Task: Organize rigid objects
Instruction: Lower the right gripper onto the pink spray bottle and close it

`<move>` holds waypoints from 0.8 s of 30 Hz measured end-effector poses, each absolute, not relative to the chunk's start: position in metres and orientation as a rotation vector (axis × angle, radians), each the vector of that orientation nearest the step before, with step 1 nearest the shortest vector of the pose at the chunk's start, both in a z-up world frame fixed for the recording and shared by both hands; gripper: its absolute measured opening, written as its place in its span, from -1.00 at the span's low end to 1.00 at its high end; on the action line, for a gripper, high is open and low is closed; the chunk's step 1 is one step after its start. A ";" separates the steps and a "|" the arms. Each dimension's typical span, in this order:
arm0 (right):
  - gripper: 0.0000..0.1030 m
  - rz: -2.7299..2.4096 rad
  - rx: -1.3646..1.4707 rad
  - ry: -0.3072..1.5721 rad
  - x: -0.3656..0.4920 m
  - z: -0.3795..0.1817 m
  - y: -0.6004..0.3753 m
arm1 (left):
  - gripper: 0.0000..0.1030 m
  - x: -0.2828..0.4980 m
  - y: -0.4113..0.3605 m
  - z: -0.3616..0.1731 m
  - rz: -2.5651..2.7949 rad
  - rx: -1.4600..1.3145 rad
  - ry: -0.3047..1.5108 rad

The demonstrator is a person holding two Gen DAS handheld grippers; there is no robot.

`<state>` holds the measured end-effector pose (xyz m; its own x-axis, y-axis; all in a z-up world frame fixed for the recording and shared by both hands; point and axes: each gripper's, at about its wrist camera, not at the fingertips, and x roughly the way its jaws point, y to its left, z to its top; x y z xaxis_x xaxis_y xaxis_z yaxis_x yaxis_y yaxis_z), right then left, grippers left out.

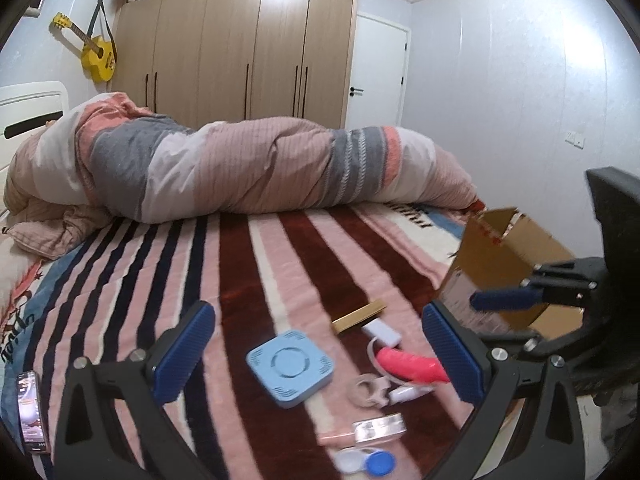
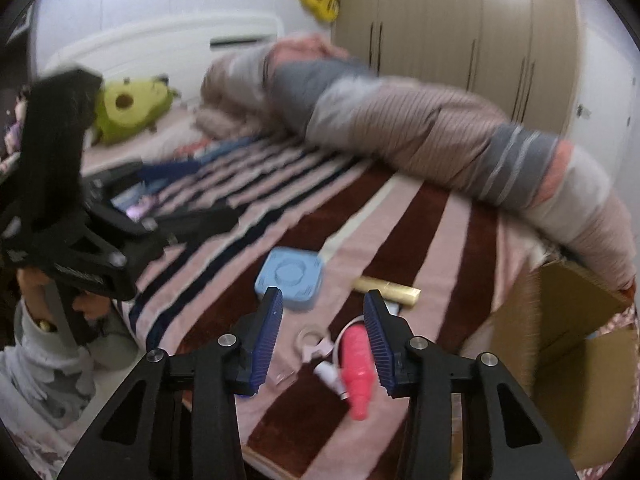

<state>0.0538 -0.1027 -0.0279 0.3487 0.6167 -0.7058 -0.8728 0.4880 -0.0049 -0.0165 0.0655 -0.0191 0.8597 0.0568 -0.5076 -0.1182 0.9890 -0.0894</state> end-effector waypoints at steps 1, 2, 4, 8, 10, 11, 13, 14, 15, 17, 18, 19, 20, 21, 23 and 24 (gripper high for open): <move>-0.26 0.999 -0.432 0.736 0.056 -0.036 -0.096 | 0.99 -0.015 0.070 -0.024 0.090 -0.118 0.541; -0.26 0.985 -0.451 0.772 0.059 -0.046 -0.089 | 0.99 -0.014 0.074 -0.029 0.087 -0.121 0.552; -0.26 0.947 -0.497 0.833 0.066 -0.065 -0.078 | 0.99 -0.012 0.082 -0.040 0.075 -0.135 0.570; -0.30 0.882 -0.552 0.925 0.082 -0.097 -0.070 | 0.99 -0.008 0.093 -0.061 0.065 -0.146 0.596; -0.35 0.824 -0.578 0.959 0.092 -0.110 -0.069 | 0.99 -0.005 0.098 -0.070 0.064 -0.146 0.608; -0.35 0.807 -0.586 0.966 0.096 -0.115 -0.068 | 0.99 -0.003 0.100 -0.074 0.061 -0.151 0.611; -0.37 0.762 -0.610 0.993 0.103 -0.128 -0.066 | 0.99 0.000 0.103 -0.080 0.050 -0.163 0.612; -0.42 0.751 -0.621 1.000 0.105 -0.132 -0.064 | 0.99 0.002 0.105 -0.082 0.044 -0.164 0.613; -0.45 0.738 -0.641 1.012 0.107 -0.137 -0.063 | 0.99 0.004 0.106 -0.085 0.047 -0.159 0.611; -0.48 0.729 -0.653 1.026 0.111 -0.142 -0.060 | 0.99 0.006 0.107 -0.089 0.073 -0.146 0.605; -0.47 0.721 -0.650 1.035 0.114 -0.144 -0.060 | 0.99 0.007 0.108 -0.090 0.084 -0.140 0.603; -0.47 0.717 -0.651 1.039 0.115 -0.144 -0.060 | 0.99 0.008 0.110 -0.092 0.090 -0.136 0.602; -0.46 0.714 -0.657 1.050 0.117 -0.146 -0.059 | 0.99 0.009 0.111 -0.094 0.090 -0.134 0.603; -0.46 0.712 -0.662 1.062 0.118 -0.146 -0.059 | 0.99 0.009 0.112 -0.095 0.087 -0.135 0.602; -0.45 0.706 -0.666 1.106 0.123 -0.152 -0.058 | 0.99 0.011 0.113 -0.098 0.077 -0.138 0.602; -0.45 0.704 -0.660 1.140 0.127 -0.157 -0.059 | 0.99 0.011 0.113 -0.098 0.071 -0.140 0.600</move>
<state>0.1270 -0.0593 -0.1565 0.2575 0.1590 -0.9531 -0.7812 0.6148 -0.1085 0.0107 0.1134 -0.0985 0.8232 0.0258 -0.5671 -0.1072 0.9881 -0.1107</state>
